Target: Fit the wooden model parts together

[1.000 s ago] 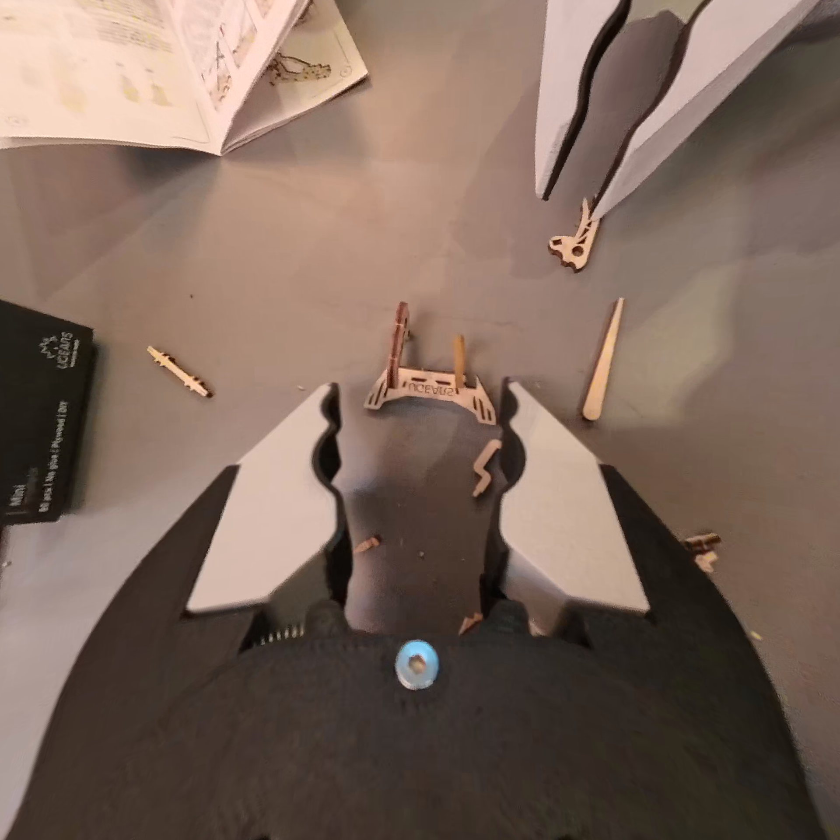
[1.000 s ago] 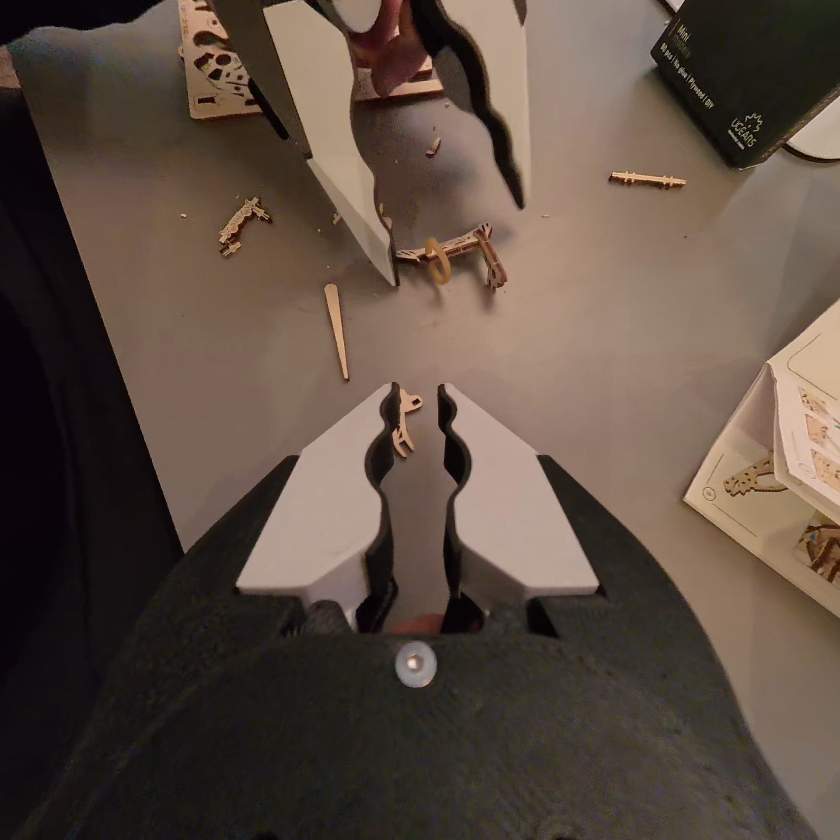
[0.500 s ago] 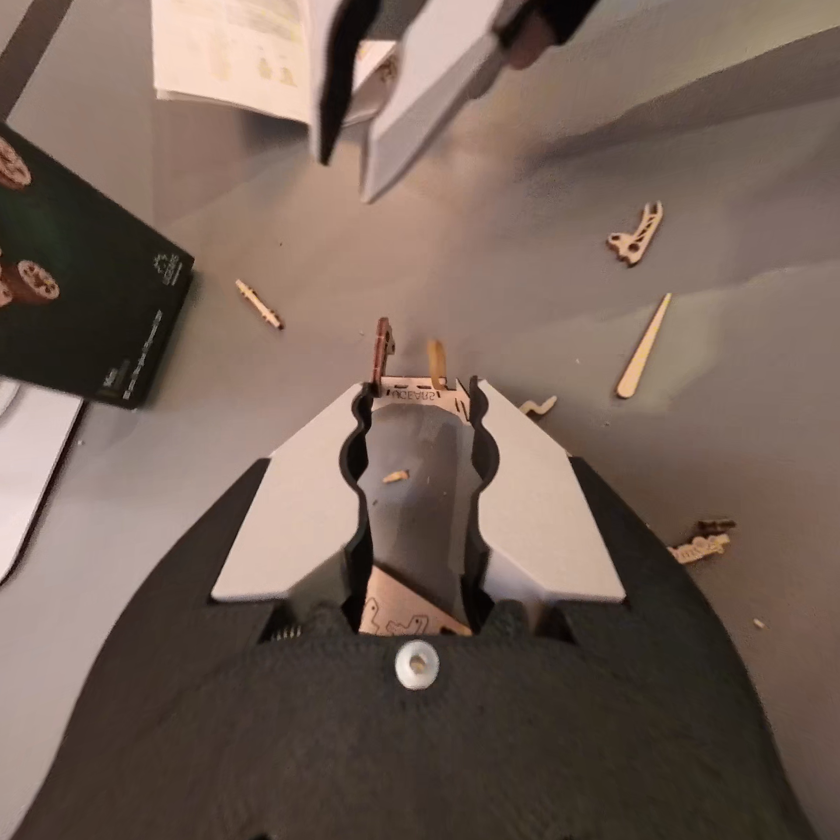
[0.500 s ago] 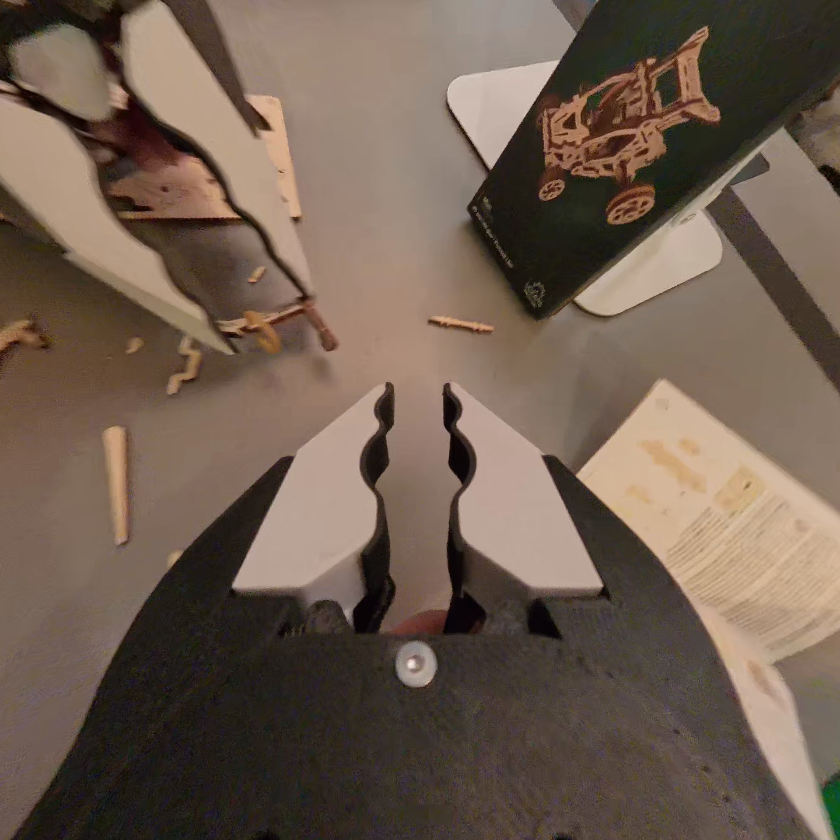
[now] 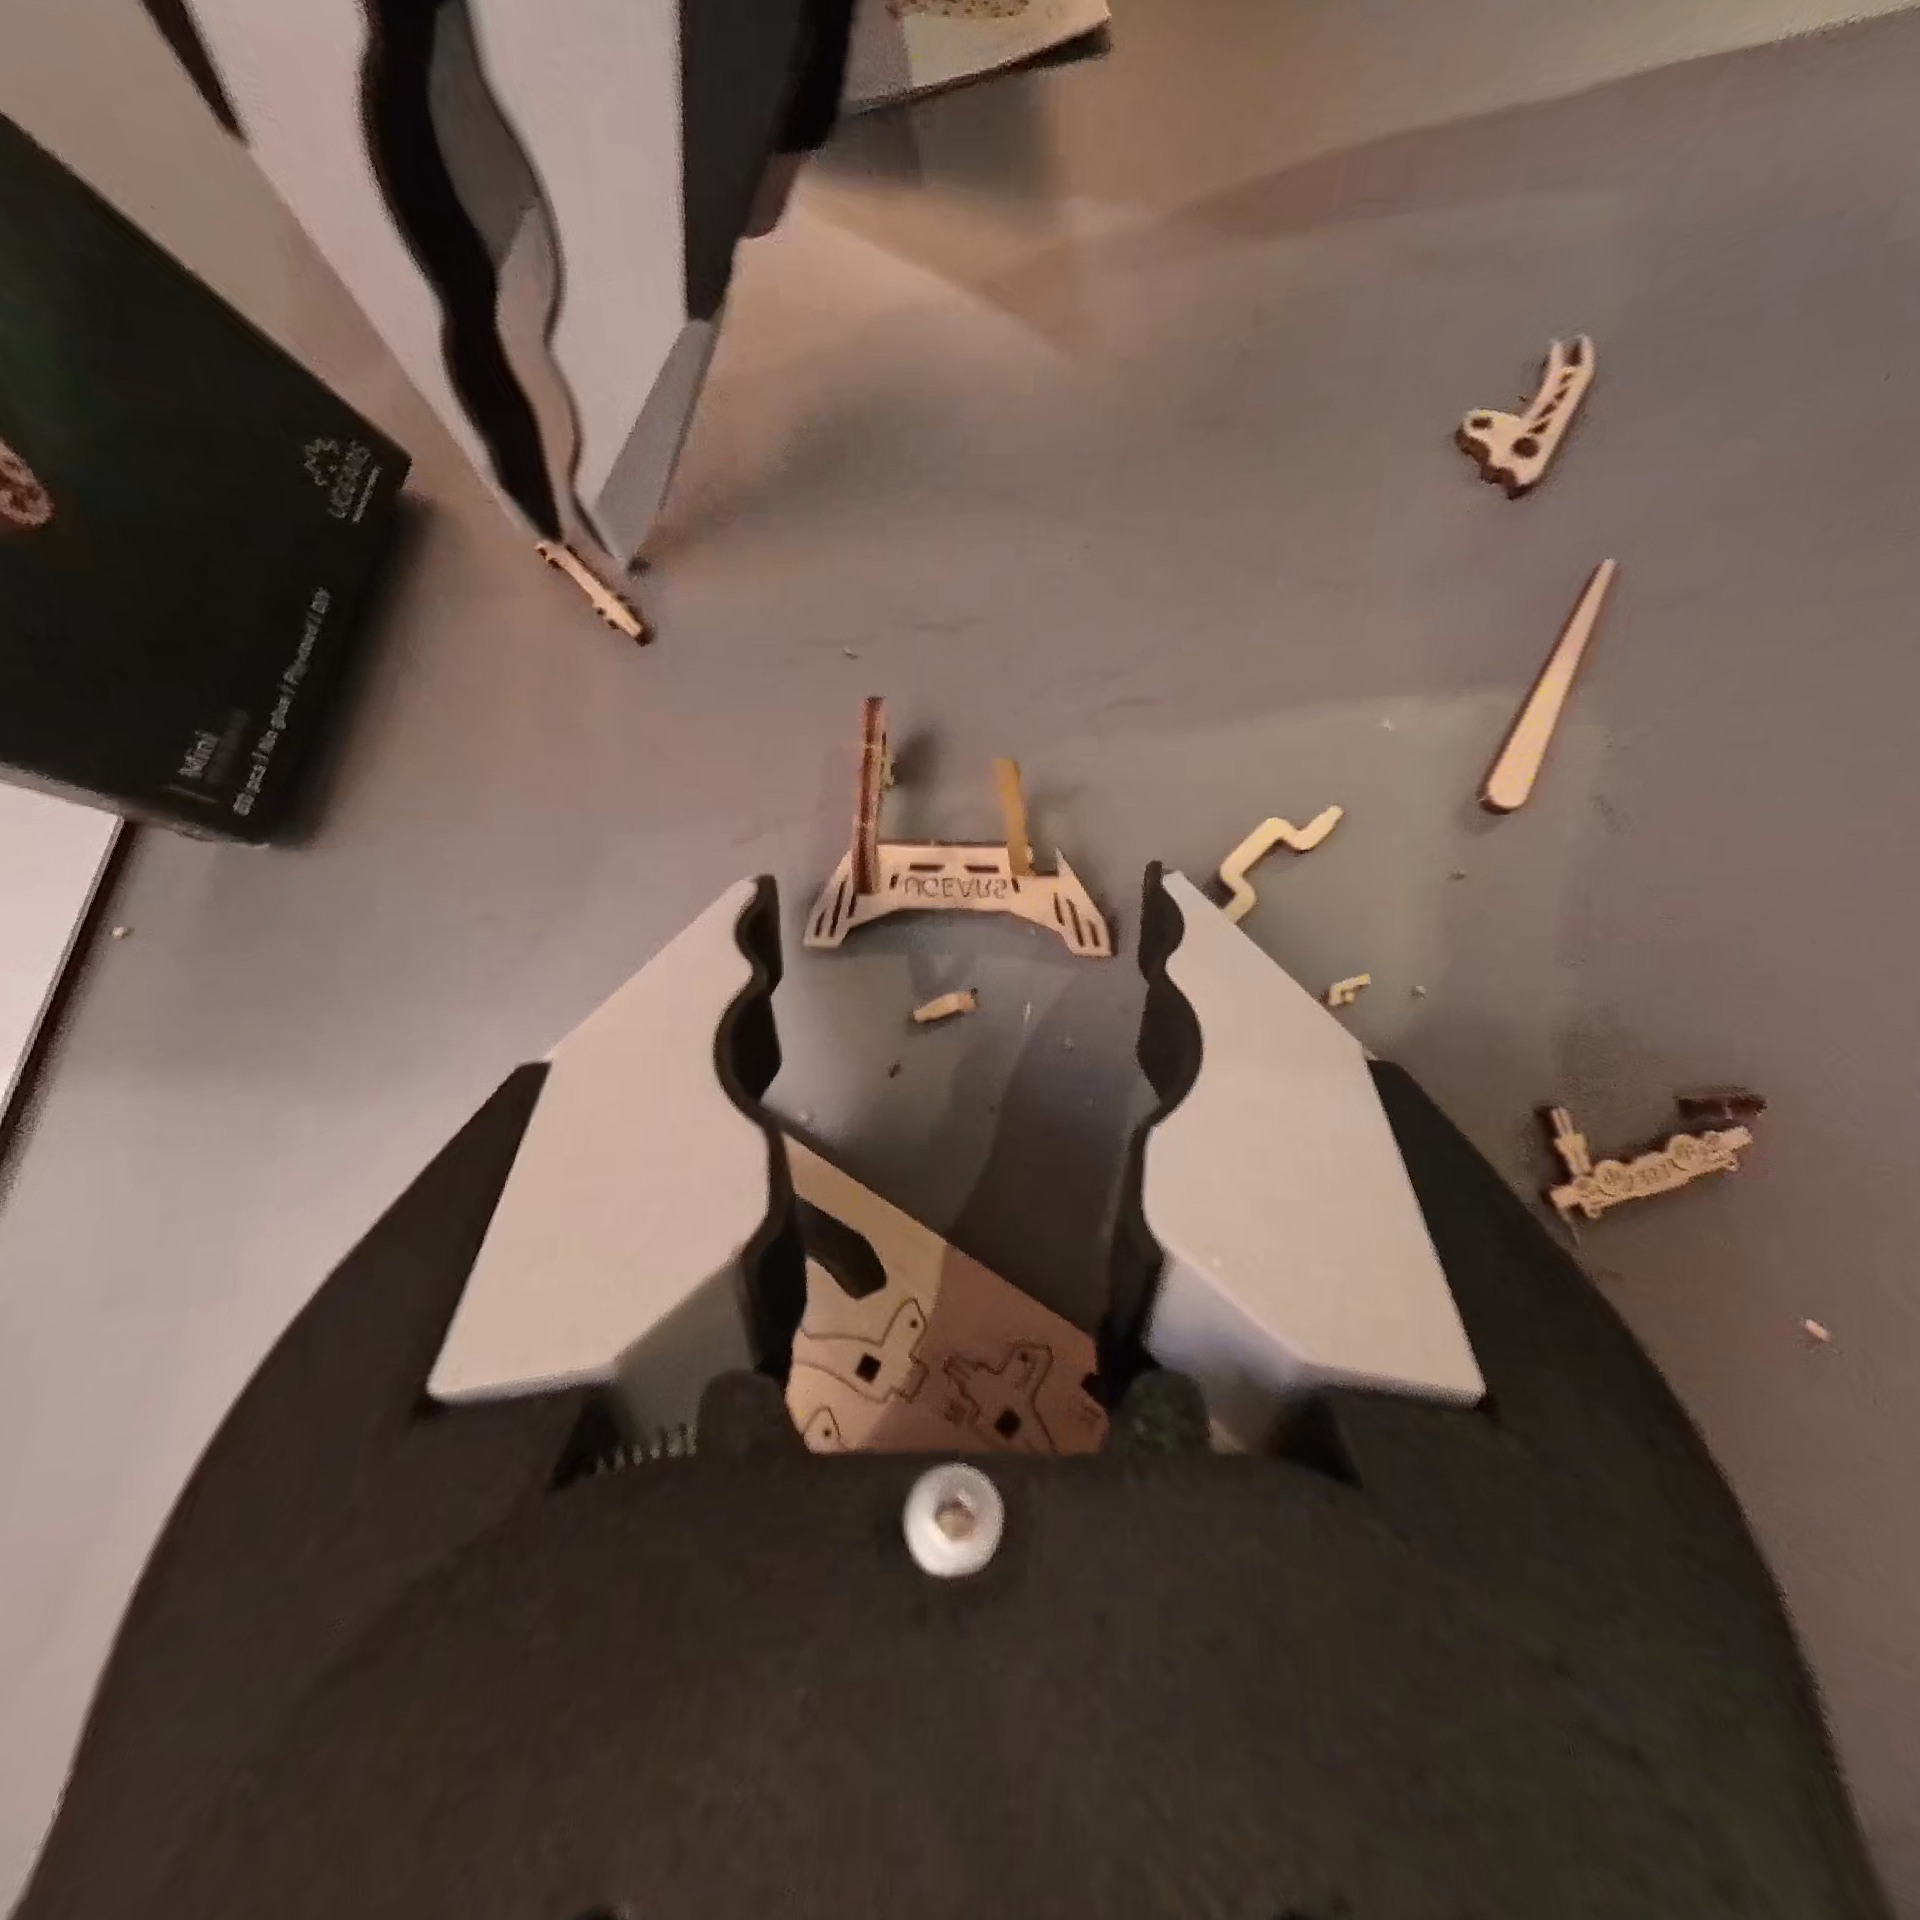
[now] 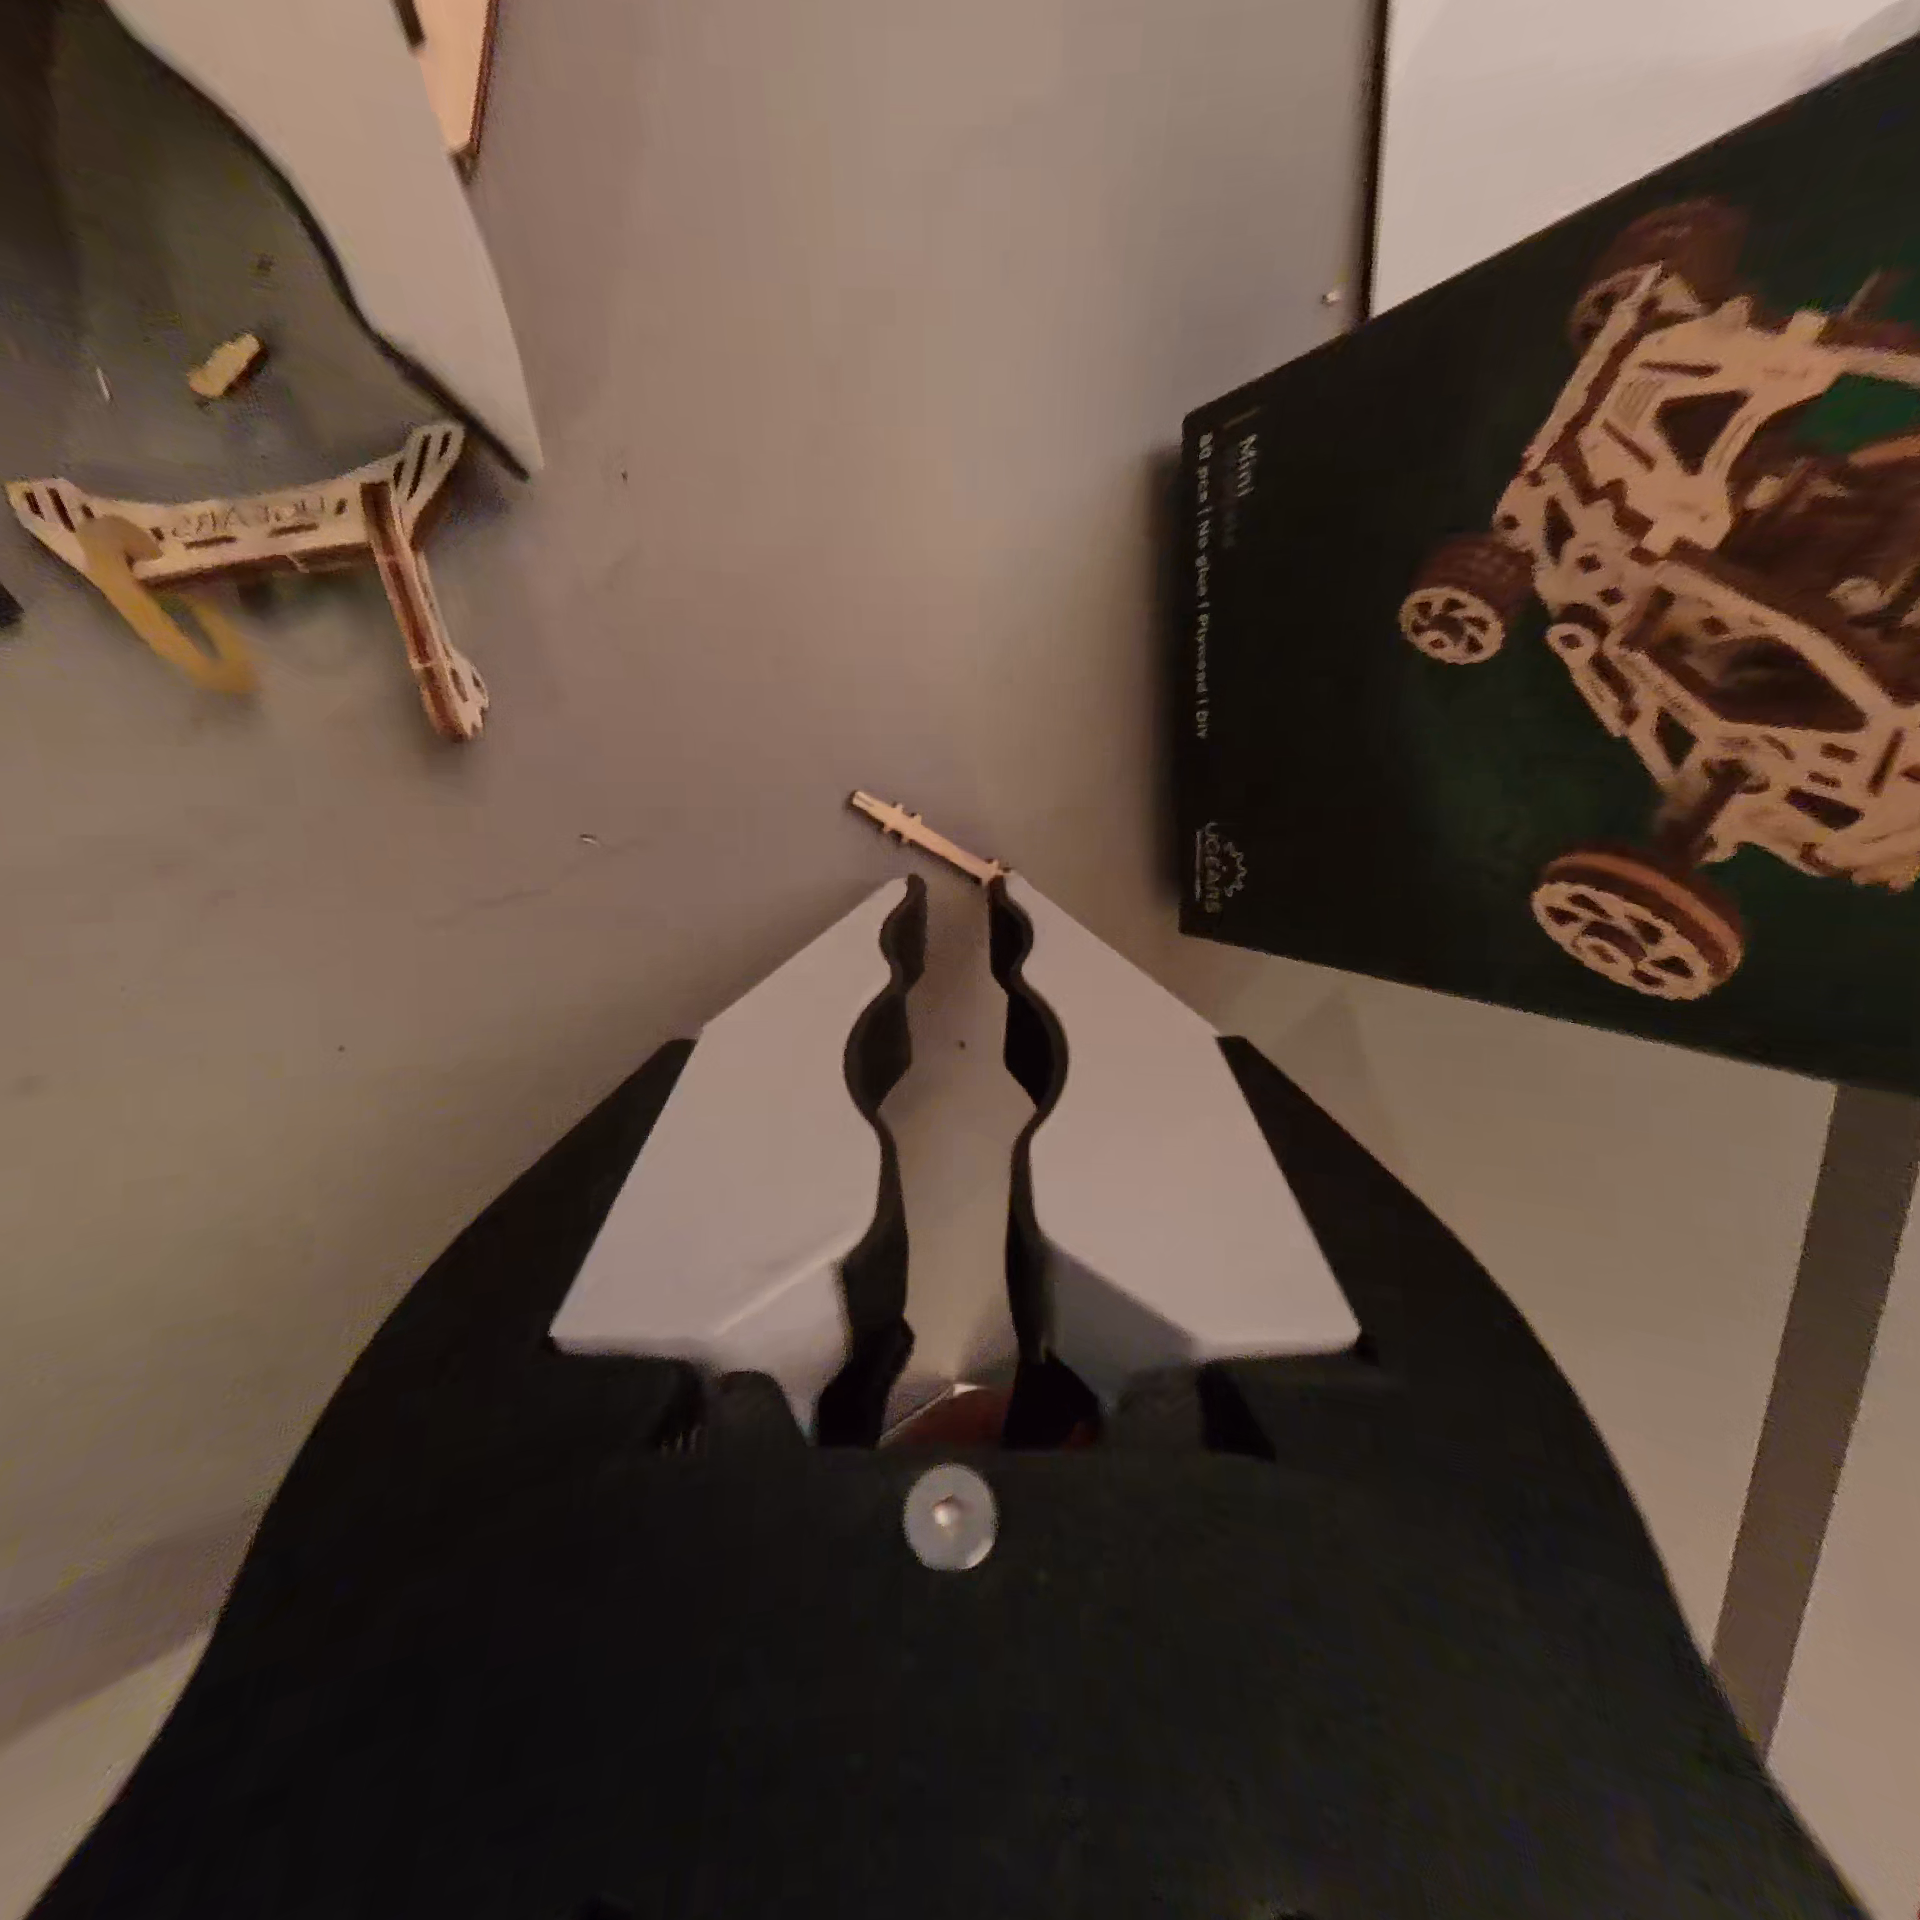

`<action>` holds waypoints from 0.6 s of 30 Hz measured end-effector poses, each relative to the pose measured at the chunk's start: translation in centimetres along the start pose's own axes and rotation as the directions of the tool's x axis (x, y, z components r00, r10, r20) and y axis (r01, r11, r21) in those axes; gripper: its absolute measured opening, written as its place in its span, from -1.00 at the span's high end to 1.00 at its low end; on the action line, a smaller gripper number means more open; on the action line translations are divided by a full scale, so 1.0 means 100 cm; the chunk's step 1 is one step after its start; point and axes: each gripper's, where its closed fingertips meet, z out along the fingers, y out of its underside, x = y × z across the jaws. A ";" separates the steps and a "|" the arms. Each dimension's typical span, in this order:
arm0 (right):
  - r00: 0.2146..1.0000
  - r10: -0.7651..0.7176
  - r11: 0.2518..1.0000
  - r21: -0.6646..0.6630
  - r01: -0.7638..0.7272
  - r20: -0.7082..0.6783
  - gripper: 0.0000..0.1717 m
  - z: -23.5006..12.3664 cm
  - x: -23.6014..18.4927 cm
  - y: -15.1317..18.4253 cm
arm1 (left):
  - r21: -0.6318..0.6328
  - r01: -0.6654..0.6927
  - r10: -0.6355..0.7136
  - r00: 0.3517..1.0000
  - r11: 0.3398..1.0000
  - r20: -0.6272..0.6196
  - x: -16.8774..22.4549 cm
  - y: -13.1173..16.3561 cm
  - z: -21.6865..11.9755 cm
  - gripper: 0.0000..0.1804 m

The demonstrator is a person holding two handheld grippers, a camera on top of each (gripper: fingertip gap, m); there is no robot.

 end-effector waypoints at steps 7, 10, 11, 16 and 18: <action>0.993 -0.009 0.999 -0.034 0.013 0.121 1.00 -0.002 -0.007 0.003 | -0.021 0.010 -0.011 0.999 1.000 -0.052 0.000 -0.002 0.004 0.34; 0.994 -0.047 0.999 -0.001 0.048 0.101 0.90 -0.009 -0.003 -0.002 | -0.023 0.001 -0.003 0.999 1.000 -0.050 0.001 -0.002 0.004 0.35; 0.994 -0.062 0.998 0.003 0.062 0.091 0.86 -0.008 0.000 -0.003 | -0.025 0.004 -0.005 0.999 1.000 -0.052 0.001 -0.002 0.004 0.32; 0.984 -0.130 0.992 0.011 0.129 0.121 0.84 0.002 0.003 -0.004 | -0.030 0.018 -0.021 0.995 0.999 -0.097 0.001 0.000 0.004 0.27; 0.977 -0.138 0.990 0.041 0.133 0.161 0.87 0.003 -0.002 -0.008 | -0.029 0.009 -0.012 0.994 1.000 -0.109 0.002 -0.001 0.005 0.28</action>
